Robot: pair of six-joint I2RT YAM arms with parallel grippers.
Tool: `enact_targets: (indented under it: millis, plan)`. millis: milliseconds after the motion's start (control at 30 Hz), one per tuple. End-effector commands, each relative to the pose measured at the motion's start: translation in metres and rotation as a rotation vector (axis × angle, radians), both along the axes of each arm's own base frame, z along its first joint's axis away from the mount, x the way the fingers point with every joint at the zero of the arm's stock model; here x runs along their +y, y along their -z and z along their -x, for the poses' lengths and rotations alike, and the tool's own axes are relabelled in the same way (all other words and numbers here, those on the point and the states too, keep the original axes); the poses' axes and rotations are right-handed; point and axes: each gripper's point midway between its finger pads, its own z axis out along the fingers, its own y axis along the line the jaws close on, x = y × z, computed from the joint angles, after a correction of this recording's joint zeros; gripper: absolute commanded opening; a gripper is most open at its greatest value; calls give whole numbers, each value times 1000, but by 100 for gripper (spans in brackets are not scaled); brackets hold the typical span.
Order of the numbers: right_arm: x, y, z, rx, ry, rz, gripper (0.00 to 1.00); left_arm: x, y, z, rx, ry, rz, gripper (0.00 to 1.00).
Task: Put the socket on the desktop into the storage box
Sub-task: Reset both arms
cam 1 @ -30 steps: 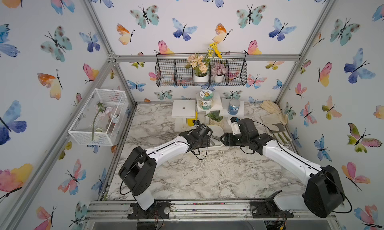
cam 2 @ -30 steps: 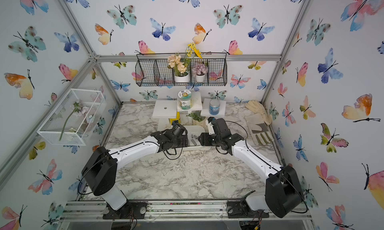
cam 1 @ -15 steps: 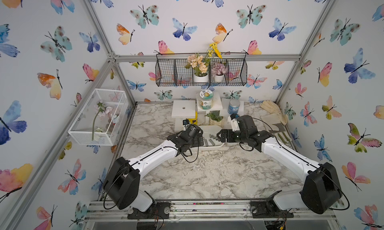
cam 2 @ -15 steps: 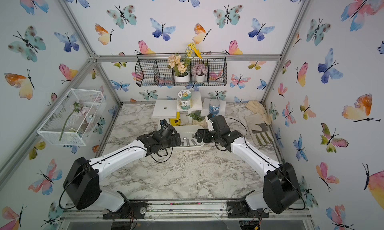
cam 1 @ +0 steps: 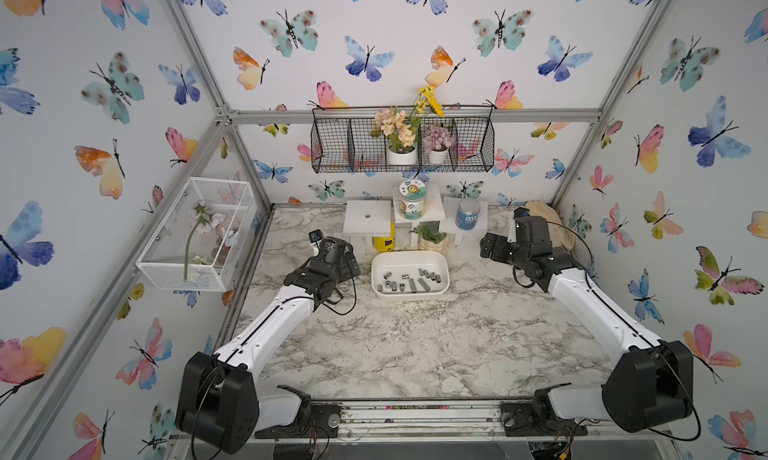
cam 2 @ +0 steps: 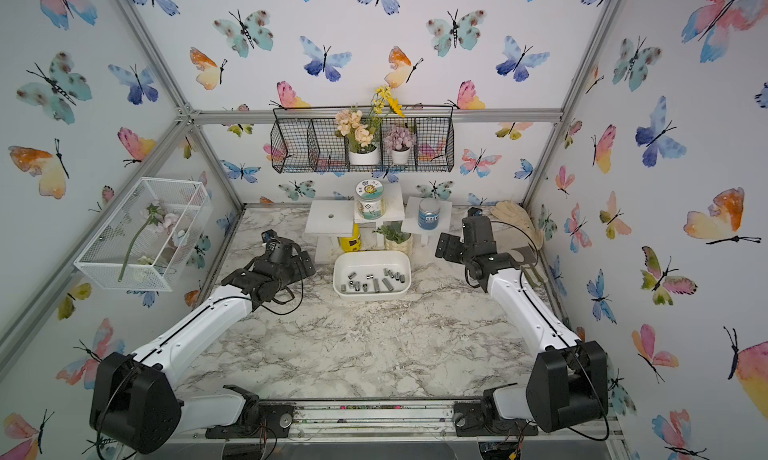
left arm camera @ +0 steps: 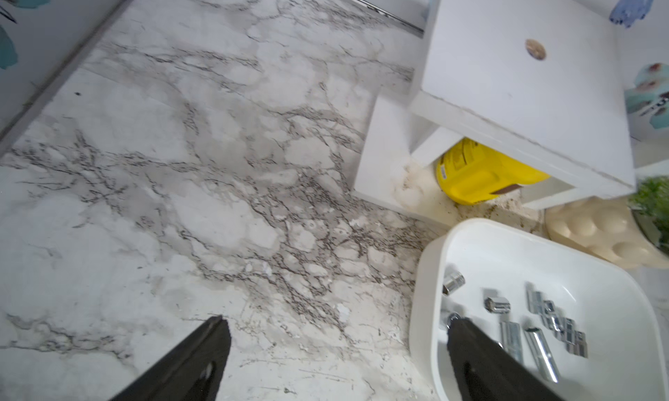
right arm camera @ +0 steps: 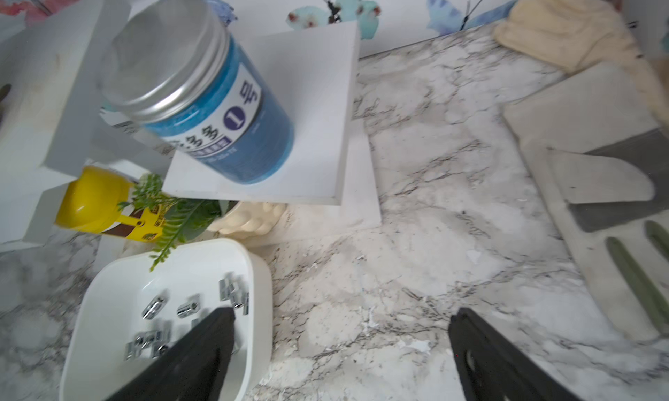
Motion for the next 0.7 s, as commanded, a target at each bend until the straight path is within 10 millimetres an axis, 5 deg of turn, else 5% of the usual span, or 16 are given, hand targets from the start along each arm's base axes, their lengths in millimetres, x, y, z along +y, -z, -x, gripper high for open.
enact_targets:
  millis: [0,333,667]
  plan:
    - [-35,-30,-7,-111,153,116,98,31,-7,-8,-44,-48,-55,99]
    - [-99,-11,2,-328,381,464,100,87,9,-37,-146,-122,-187,99]
    - [-115,53,23,-327,409,512,100,117,46,-33,-204,-154,-296,98]
